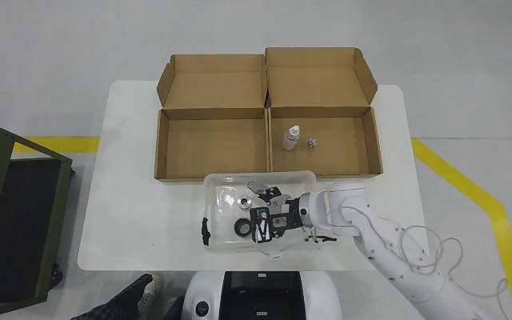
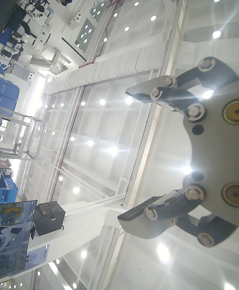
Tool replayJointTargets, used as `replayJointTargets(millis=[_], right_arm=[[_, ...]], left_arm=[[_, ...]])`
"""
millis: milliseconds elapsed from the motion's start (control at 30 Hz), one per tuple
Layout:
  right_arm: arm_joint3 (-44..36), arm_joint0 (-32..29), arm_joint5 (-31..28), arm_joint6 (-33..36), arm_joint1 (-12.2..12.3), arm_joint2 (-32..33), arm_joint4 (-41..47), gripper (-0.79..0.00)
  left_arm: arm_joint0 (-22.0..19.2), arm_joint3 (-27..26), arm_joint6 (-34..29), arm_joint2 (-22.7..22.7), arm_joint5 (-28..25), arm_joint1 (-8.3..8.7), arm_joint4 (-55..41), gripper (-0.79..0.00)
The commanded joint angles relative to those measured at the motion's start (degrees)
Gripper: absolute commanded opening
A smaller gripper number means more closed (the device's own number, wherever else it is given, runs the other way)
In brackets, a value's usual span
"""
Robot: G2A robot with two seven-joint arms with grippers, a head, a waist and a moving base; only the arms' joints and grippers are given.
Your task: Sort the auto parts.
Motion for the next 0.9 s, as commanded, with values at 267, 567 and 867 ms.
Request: replayJointTargets(millis=[267,567,867], right_arm=[[2.10,0.97,-2.49,2.08,-0.05,-1.31,0.39,-0.071],[3.62,1.80,-3.83,1.86,-0.21,-2.47,1.00,-0.191],[6.74,4.04,-3.83,0.70,-0.58,-6.01,2.04,-0.277]], left_arm=[[0.00,0.00,0.00,0.00,0.00,0.00,0.00,0.000],[0.00,0.00,0.00,0.00,0.00,0.00,0.00,0.000],[0.00,0.00,0.00,0.00,0.00,0.00,0.00,0.000]])
